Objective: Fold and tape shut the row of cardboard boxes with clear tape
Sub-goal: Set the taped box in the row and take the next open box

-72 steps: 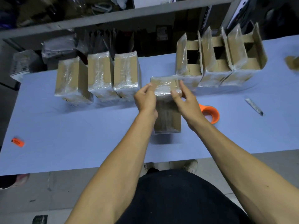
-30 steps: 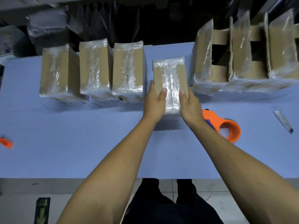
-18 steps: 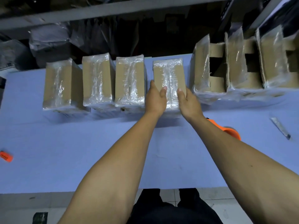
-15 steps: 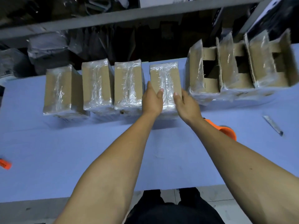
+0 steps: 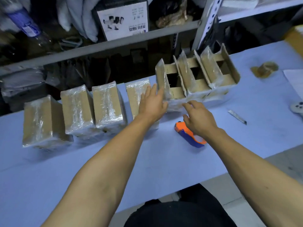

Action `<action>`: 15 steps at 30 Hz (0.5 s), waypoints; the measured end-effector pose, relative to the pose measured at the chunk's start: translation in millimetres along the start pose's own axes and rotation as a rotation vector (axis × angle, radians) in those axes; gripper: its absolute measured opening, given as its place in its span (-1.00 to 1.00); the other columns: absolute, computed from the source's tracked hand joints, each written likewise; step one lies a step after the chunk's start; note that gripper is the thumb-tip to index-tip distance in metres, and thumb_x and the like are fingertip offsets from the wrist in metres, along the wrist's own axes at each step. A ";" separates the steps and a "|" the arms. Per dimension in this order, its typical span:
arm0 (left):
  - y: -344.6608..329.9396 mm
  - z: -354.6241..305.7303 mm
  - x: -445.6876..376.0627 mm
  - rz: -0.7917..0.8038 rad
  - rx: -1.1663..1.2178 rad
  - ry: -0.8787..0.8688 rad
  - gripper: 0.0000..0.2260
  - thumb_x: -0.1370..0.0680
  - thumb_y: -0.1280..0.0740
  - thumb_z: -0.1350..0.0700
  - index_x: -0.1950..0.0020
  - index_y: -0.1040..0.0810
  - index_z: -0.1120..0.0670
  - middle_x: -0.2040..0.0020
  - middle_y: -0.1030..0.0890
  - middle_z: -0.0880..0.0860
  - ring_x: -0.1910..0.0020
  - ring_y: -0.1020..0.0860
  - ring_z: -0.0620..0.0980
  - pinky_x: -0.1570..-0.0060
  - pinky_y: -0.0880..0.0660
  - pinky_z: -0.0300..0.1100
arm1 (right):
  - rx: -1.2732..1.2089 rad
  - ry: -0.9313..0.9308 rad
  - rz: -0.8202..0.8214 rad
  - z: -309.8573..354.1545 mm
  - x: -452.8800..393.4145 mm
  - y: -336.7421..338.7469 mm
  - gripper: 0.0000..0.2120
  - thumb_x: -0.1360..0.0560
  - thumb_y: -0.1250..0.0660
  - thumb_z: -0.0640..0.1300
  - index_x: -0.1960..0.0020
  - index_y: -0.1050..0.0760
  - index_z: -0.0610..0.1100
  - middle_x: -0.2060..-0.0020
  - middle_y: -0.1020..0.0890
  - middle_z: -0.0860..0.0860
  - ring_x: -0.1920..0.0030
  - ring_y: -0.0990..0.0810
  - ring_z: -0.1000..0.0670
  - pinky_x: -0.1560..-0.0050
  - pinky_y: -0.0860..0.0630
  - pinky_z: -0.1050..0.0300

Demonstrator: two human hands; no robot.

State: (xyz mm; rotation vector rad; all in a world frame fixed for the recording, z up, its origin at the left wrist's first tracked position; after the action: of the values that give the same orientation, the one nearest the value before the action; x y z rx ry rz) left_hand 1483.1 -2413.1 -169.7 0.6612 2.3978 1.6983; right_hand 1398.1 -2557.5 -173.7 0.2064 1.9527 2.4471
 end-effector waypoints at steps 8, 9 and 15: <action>-11.9 -47.6 -35.7 -0.037 -0.052 0.052 -0.65 -0.63 -0.20 0.23 -0.41 -0.35 0.25 -0.44 -0.37 0.23 -0.24 -0.48 0.29 0.03 -0.39 0.01 | -0.079 0.098 -0.024 -29.6 -36.7 12.8 -0.54 -0.56 -0.21 -0.18 -0.45 -0.33 -0.14 -0.27 -0.44 -0.11 -0.21 -0.44 -0.20 0.13 -0.42 0.03; -12.7 -51.5 -37.6 -0.044 -0.039 0.065 -0.70 -0.62 -0.17 0.29 -0.36 -0.36 0.27 -0.39 -0.40 0.24 -0.15 -0.52 0.32 0.13 -0.35 0.01 | -0.116 0.109 -0.008 -32.2 -41.0 10.8 -0.55 -0.56 -0.21 -0.17 -0.45 -0.33 -0.15 -0.26 -0.44 -0.12 -0.20 -0.45 -0.21 0.08 -0.45 0.00; -16.6 -62.6 -12.8 -0.136 0.010 0.108 -0.64 -0.57 -0.17 0.34 -0.38 -0.39 0.31 -0.35 -0.48 0.30 -0.01 -0.56 0.39 0.15 -0.47 0.16 | -0.541 0.065 -0.015 -49.9 -44.7 1.5 -0.67 -0.65 -0.17 -0.06 -0.33 -0.46 -0.19 -0.23 -0.55 -0.12 -0.25 -0.48 -0.12 -0.20 -0.36 0.07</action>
State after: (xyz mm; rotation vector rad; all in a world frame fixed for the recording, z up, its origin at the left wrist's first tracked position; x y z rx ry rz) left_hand 1468.1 -2477.2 -164.4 0.4070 2.4611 1.7086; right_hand 1437.3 -2610.1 -187.5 0.1042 1.2266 2.8791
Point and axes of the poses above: each hand's wrist, its own x-axis away from the middle knuckle, its own y-axis out of the back of the hand, z = x × y, the point moved 8 cm from there along -x, towards the middle knuckle
